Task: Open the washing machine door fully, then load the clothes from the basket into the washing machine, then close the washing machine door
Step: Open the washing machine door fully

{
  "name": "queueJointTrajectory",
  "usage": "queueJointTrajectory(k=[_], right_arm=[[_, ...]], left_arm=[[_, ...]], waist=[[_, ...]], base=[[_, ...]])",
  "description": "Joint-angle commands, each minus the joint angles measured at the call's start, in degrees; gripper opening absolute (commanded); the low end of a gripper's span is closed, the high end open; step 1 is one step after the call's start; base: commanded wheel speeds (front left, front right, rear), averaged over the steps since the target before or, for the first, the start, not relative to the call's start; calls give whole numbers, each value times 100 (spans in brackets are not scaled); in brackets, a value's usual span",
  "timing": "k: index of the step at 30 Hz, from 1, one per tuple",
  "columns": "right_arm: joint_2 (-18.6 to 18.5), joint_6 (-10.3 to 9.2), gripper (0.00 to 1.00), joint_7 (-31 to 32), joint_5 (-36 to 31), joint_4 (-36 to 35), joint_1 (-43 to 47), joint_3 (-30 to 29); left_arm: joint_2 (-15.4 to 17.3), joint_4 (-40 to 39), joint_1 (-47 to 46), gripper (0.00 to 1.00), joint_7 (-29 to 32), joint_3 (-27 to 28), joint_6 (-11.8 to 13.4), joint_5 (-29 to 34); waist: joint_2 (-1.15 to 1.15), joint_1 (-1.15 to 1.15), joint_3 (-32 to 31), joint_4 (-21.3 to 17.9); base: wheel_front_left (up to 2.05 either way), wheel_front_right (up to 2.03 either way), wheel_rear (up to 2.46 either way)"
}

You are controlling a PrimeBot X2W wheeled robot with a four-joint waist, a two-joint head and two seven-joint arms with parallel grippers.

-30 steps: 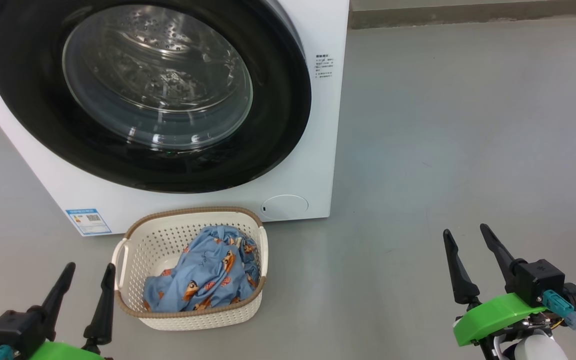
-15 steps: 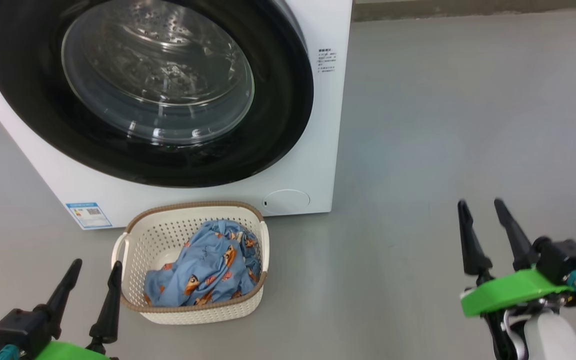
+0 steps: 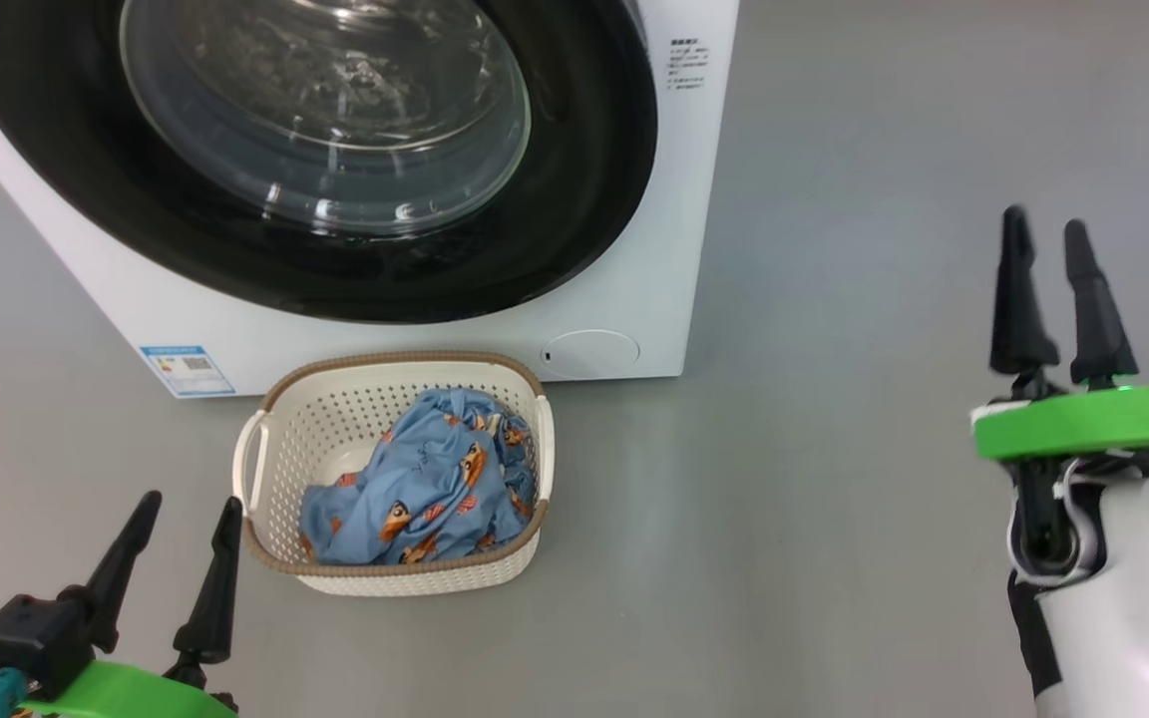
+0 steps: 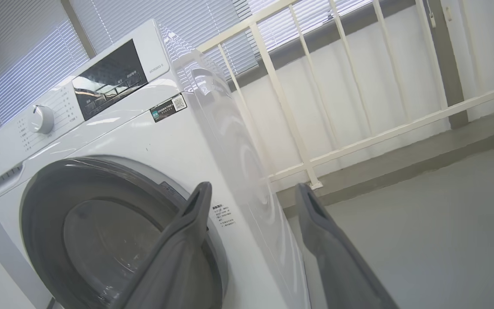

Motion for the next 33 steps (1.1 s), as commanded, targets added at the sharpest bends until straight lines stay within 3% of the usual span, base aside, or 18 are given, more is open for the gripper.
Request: queueJointTrajectory(k=[1, 10, 11, 13, 15, 25, 33], right_arm=[[6, 9, 100, -68, 253, -85, -251, 73], [6, 9, 100, -68, 1777, 377, -748, -161], [6, 9, 92, -68, 1952, 434, -801, -183], [6, 9, 42, -68, 2184, 542, -903, -217], [6, 9, 0, -68, 2424, 653, -1004, -220], [6, 9, 0, -29, 3306, 1664, -1709, 173], [5, 9, 0, 680, 3337, 2181, -2528, -63]], left_arm=[[207, -155, -251, 100, -52, 196, -15, -54], [268, -191, -342, 100, -52, 116, -15, -165], [275, -197, -359, 100, -52, 107, -15, -179], [287, -203, -390, 100, -52, 79, -15, -207], [299, -213, -421, 100, -52, 47, -15, -234], [332, -216, -509, 100, -52, 18, -15, -355], [313, -250, -572, 100, -52, -8, -15, -426]], waist=[[0, 0, 55, 56], [0, 0, 284, 187], [0, 0, 318, 204], [0, 0, 382, 236], [0, 0, 444, 268], [0, 0, 688, 376], [0, 0, 890, 433]], base=[[0, 0, 0], [0, 0, 0], [0, 0, 0], [0, 0, 0], [0, 0, 0], [0, 0, 0], [0, 0, 0]])
